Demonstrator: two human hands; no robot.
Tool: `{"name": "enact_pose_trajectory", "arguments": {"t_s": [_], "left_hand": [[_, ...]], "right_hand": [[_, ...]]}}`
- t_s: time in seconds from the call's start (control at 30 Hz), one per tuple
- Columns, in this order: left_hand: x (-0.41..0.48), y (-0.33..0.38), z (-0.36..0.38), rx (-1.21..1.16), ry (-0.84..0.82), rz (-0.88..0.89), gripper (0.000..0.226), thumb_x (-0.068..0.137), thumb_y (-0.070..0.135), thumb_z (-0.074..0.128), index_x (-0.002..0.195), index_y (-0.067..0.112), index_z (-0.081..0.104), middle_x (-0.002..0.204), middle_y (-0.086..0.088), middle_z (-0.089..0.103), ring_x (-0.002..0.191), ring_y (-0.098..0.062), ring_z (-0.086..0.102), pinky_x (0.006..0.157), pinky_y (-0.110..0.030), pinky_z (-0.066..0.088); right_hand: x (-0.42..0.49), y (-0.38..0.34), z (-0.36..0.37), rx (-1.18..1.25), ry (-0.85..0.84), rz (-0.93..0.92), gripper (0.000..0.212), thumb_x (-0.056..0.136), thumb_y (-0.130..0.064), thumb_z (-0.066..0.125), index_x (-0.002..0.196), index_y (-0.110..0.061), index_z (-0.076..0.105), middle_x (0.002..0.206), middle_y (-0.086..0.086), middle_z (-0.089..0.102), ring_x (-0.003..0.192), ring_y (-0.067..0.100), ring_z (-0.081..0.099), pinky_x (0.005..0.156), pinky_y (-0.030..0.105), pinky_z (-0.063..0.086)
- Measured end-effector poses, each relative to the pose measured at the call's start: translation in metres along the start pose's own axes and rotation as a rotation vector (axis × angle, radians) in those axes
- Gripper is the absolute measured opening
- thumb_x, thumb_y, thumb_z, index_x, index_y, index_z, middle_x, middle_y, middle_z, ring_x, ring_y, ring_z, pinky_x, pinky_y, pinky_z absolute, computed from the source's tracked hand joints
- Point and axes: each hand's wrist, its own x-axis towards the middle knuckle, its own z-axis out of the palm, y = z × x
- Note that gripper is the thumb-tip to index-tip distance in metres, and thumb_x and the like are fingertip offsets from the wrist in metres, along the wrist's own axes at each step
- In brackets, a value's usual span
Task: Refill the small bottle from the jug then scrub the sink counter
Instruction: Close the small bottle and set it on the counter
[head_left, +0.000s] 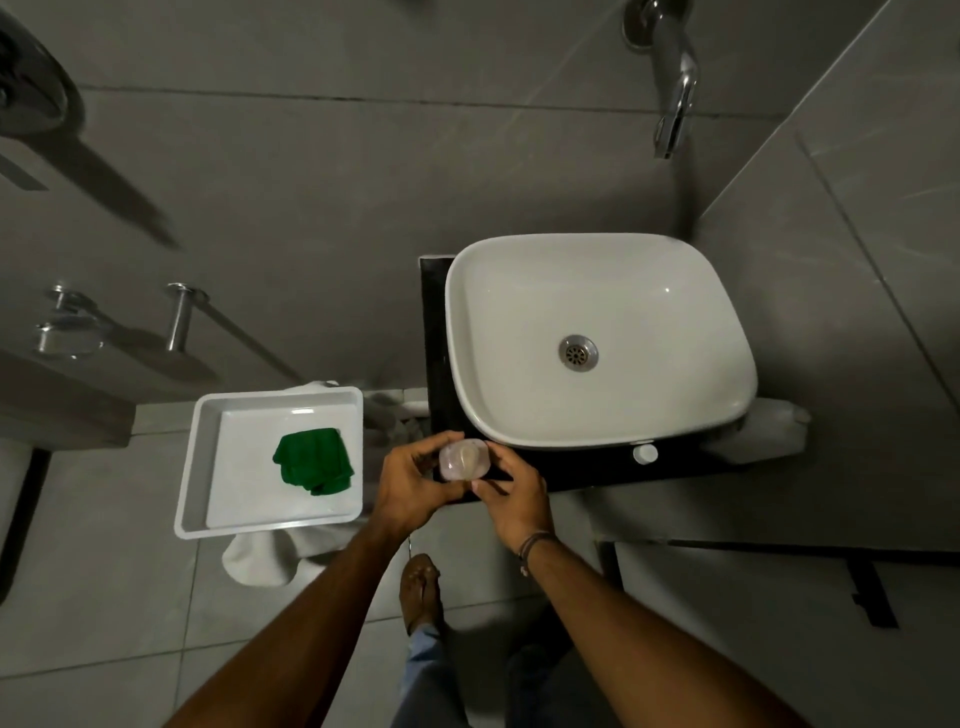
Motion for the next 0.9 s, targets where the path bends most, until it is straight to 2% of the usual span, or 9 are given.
{"name": "enact_pose_trajectory", "arguments": {"t_s": [0.33,0.47,0.53,0.6,0.67,0.73,0.8,0.87,0.9], "left_hand": [[0.0,0.002,0.0,0.033,-0.018,-0.032,0.08,0.061,0.008,0.102,0.134,0.011,0.071,0.128,-0.007,0.077,0.12,-0.024,0.073,0.105,-0.056,0.057],[-0.011,0.019,0.0,0.089,0.008,-0.029,0.115,0.05,0.023,0.104,0.152,0.012,0.051,0.148,-0.005,0.058,0.135,-0.017,0.06,0.112,-0.037,0.051],[-0.029,0.021,0.0,0.146,0.088,-0.037,0.121,0.05,0.01,0.104,0.155,0.017,0.044,0.147,0.006,0.05,0.133,-0.013,0.056,0.109,-0.031,0.051],[-0.058,0.016,0.005,0.214,0.199,-0.037,0.106,0.056,0.002,0.099,0.145,0.03,0.049,0.136,0.016,0.054,0.124,-0.012,0.061,0.101,-0.032,0.058],[-0.091,0.013,0.019,0.313,0.252,-0.07,0.085,0.065,0.008,0.096,0.125,0.05,0.053,0.12,0.009,0.061,0.11,-0.021,0.067,0.088,-0.04,0.062],[-0.111,0.012,0.039,0.368,0.167,-0.1,0.065,0.071,0.019,0.09,0.108,0.059,0.055,0.107,0.011,0.065,0.097,-0.017,0.068,0.077,-0.023,0.056],[-0.114,0.022,0.069,0.418,0.011,-0.083,0.053,0.072,0.023,0.084,0.105,0.058,0.059,0.103,0.018,0.065,0.091,-0.008,0.066,0.067,-0.009,0.049],[-0.102,0.04,0.105,0.503,-0.117,-0.026,0.044,0.078,0.021,0.084,0.101,0.052,0.063,0.104,0.019,0.063,0.09,-0.004,0.064,0.069,-0.005,0.045],[-0.093,0.05,0.122,0.539,-0.155,0.023,0.041,0.081,0.021,0.083,0.105,0.049,0.064,0.107,0.017,0.063,0.091,-0.002,0.064,0.074,-0.005,0.046]], "right_hand": [[0.001,0.004,0.002,0.023,0.011,0.025,0.057,0.085,0.012,0.072,0.136,-0.014,0.062,0.121,-0.004,0.067,0.1,-0.001,0.064,0.074,-0.001,0.049],[-0.001,0.008,-0.001,0.077,-0.006,0.071,0.065,0.084,0.015,0.072,0.142,-0.01,0.056,0.129,-0.001,0.061,0.11,0.013,0.063,0.078,0.007,0.053],[-0.007,0.013,-0.01,0.108,-0.002,0.141,0.07,0.084,0.014,0.071,0.147,-0.01,0.05,0.137,0.005,0.057,0.115,0.023,0.064,0.088,0.02,0.055],[-0.016,0.024,-0.027,0.111,0.03,0.188,0.07,0.085,0.014,0.07,0.147,-0.01,0.05,0.141,0.009,0.057,0.116,0.028,0.065,0.095,0.033,0.056],[-0.027,0.039,-0.052,0.112,0.108,0.227,0.067,0.084,0.013,0.072,0.143,-0.012,0.053,0.137,0.011,0.061,0.112,0.029,0.067,0.096,0.037,0.057],[-0.038,0.054,-0.079,0.137,0.207,0.276,0.064,0.081,0.013,0.074,0.139,-0.011,0.057,0.131,0.012,0.064,0.107,0.029,0.068,0.092,0.037,0.058],[-0.046,0.066,-0.114,0.145,0.343,0.311,0.06,0.078,0.012,0.078,0.131,-0.009,0.062,0.123,0.015,0.069,0.098,0.027,0.069,0.084,0.033,0.058],[-0.048,0.074,-0.149,0.148,0.493,0.325,0.056,0.074,0.009,0.082,0.124,-0.009,0.064,0.115,0.016,0.072,0.092,0.027,0.069,0.079,0.029,0.055],[-0.046,0.075,-0.164,0.152,0.555,0.328,0.056,0.073,0.006,0.085,0.123,-0.011,0.064,0.113,0.013,0.072,0.094,0.027,0.07,0.082,0.032,0.057]]}}
